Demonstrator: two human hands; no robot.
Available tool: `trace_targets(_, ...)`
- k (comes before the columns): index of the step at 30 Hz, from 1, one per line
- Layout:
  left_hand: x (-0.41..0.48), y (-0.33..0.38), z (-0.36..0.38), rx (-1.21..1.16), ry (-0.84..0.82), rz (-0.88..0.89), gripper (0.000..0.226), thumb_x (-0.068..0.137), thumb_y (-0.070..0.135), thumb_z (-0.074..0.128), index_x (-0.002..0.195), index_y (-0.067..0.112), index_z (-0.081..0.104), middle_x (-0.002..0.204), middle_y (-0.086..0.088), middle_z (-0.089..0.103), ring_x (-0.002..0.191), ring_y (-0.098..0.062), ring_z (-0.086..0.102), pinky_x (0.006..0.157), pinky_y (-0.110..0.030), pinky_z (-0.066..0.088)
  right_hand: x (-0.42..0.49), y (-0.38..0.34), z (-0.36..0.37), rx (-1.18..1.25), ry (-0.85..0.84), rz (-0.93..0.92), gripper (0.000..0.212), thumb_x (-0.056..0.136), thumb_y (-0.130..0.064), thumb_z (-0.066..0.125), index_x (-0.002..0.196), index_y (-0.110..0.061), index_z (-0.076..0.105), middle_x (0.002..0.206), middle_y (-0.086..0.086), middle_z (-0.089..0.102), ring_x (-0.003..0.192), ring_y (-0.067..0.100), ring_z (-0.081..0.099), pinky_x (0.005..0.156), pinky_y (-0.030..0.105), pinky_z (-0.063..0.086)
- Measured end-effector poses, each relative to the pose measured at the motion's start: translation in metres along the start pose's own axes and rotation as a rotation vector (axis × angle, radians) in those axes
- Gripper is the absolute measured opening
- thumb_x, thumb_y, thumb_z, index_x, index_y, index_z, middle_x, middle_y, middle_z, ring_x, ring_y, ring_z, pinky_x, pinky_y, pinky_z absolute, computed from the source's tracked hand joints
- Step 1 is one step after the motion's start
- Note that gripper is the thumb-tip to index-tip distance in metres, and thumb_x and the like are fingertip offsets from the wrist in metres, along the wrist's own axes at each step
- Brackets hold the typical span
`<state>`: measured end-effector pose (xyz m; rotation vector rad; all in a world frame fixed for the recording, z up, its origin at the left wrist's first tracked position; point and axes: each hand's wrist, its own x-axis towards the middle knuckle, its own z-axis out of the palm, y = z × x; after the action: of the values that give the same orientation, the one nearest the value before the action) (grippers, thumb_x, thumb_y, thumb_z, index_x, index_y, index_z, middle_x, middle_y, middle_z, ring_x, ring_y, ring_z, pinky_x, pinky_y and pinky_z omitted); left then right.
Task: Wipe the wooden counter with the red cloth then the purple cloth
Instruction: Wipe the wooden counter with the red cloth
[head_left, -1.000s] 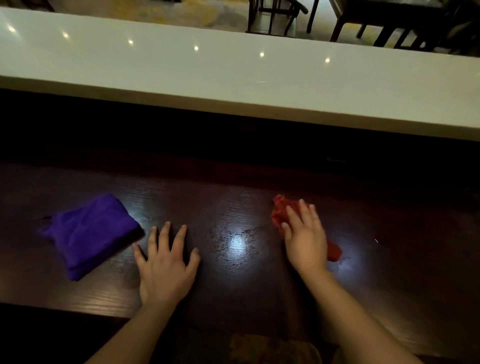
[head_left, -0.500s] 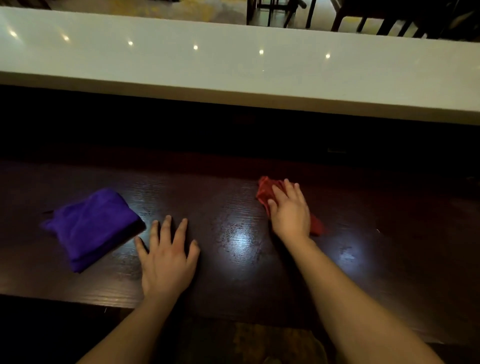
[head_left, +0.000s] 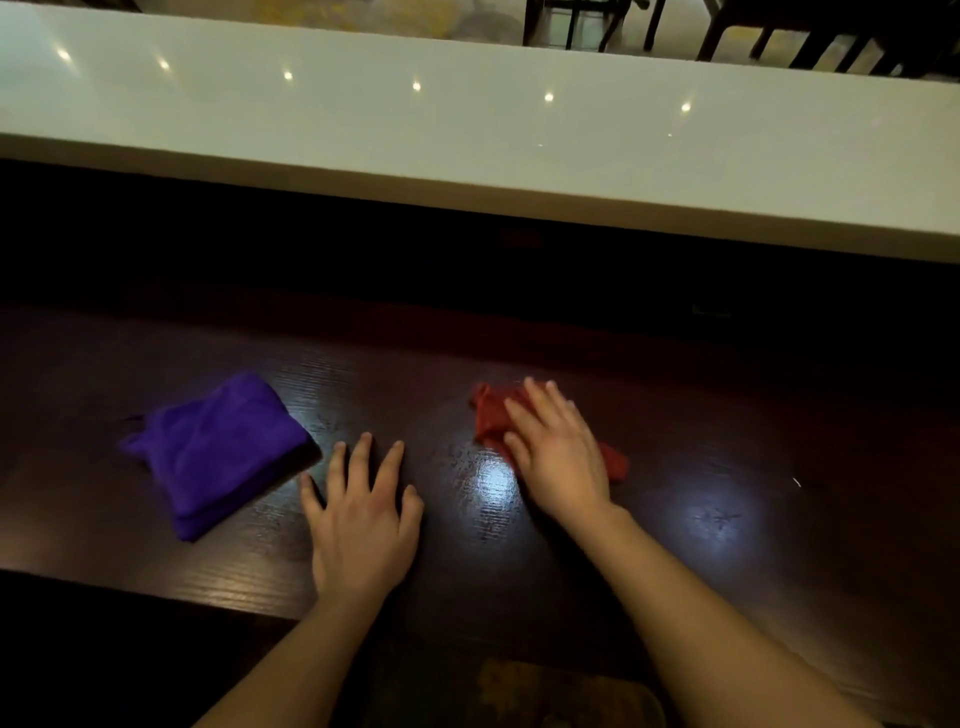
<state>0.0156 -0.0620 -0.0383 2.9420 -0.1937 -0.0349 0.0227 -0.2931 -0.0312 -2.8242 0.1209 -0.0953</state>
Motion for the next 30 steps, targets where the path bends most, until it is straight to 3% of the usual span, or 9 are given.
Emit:
trace_targets(4,-0.001,0.001,-0.002,-0.016,0.008,-0.002,0.058,0.091,0.047,0.027,0.145,0.031,0.043,0.157,-0.006,0.036,0.148,-0.027,0.021,0.116,-0.063,0.013,0.043,-0.039,0.013,0.068,0.052,0.219,0.047,0.094,-0.038,0.048,0.141,-0.032,0.042,0.16,0.004,0.02,0.148,0.028,0.01,0.119,0.045,0.011)
trace_targets(8,-0.001,0.0,-0.002,-0.118,0.047,-0.018,0.059,0.091,0.045,0.025,0.14,0.021,0.048,0.154,-0.005,0.04,0.147,-0.025,0.024,0.116,-0.062,0.013,0.017,-0.089,0.033,0.017,-0.08,-0.204,0.047,0.094,-0.039,0.047,0.141,-0.031,0.041,0.159,0.003,0.023,0.147,0.028,0.012,0.119,0.046,0.011)
trace_targets(11,-0.002,-0.001,-0.002,-0.163,0.063,-0.035,0.051,0.09,0.045,0.027,0.129,0.021,0.052,0.153,-0.004,0.042,0.148,-0.023,0.023,0.117,-0.061,0.012,-0.007,-0.065,0.027,0.015,-0.081,-0.338,0.047,0.093,-0.042,0.047,0.138,-0.028,0.045,0.156,0.001,0.03,0.146,0.025,0.021,0.118,0.044,0.016)
trace_targets(13,-0.001,-0.001,-0.002,-0.138,0.061,-0.024,0.053,0.09,0.045,0.028,0.131,0.021,0.052,0.154,-0.004,0.041,0.148,-0.023,0.023,0.117,-0.061,0.012,-0.011,-0.028,0.015,-0.019,-0.03,-0.261,0.045,0.094,-0.04,0.049,0.137,-0.026,0.049,0.155,0.002,0.034,0.144,0.026,0.025,0.118,0.046,0.022)
trace_targets(17,-0.001,0.0,-0.002,-0.081,0.044,-0.011,0.053,0.091,0.045,0.031,0.135,0.024,0.051,0.154,-0.005,0.04,0.147,-0.026,0.024,0.116,-0.062,0.012,-0.02,0.045,-0.016,0.01,0.109,0.203,0.043,0.094,-0.032,0.053,0.135,-0.019,0.052,0.153,0.008,0.036,0.143,0.032,0.027,0.115,0.048,0.027)
trace_targets(19,-0.001,0.001,-0.002,-0.079,0.045,-0.012,0.053,0.091,0.045,0.031,0.135,0.024,0.051,0.154,-0.006,0.04,0.147,-0.026,0.024,0.116,-0.062,0.013,-0.034,0.045,-0.017,0.028,0.157,0.317,0.044,0.093,-0.029,0.055,0.135,-0.017,0.053,0.153,0.01,0.036,0.143,0.033,0.026,0.114,0.048,0.028)
trace_targets(25,-0.001,0.0,-0.002,-0.064,0.041,-0.017,0.053,0.091,0.045,0.03,0.135,0.024,0.051,0.153,-0.006,0.04,0.147,-0.026,0.025,0.116,-0.062,0.014,-0.091,0.02,-0.003,-0.013,-0.029,-0.225,0.044,0.095,-0.041,0.043,0.136,-0.026,0.048,0.154,0.002,0.035,0.145,0.025,0.024,0.116,0.044,0.026)
trace_targets(27,-0.001,0.0,-0.002,-0.07,0.047,-0.016,0.052,0.091,0.044,0.031,0.134,0.023,0.052,0.153,-0.007,0.042,0.146,-0.027,0.026,0.116,-0.063,0.014,-0.068,0.036,-0.008,-0.009,0.003,-0.173,0.042,0.094,-0.036,0.05,0.134,-0.023,0.053,0.152,0.005,0.039,0.142,0.028,0.03,0.115,0.047,0.029)
trace_targets(30,-0.002,0.002,-0.003,-0.082,0.053,-0.011,0.051,0.09,0.042,0.034,0.133,0.022,0.053,0.152,-0.008,0.043,0.146,-0.028,0.027,0.115,-0.063,0.015,-0.011,0.038,-0.015,0.051,0.071,0.18,0.043,0.095,-0.031,0.052,0.137,-0.021,0.05,0.156,0.006,0.031,0.145,0.03,0.022,0.118,0.045,0.019)
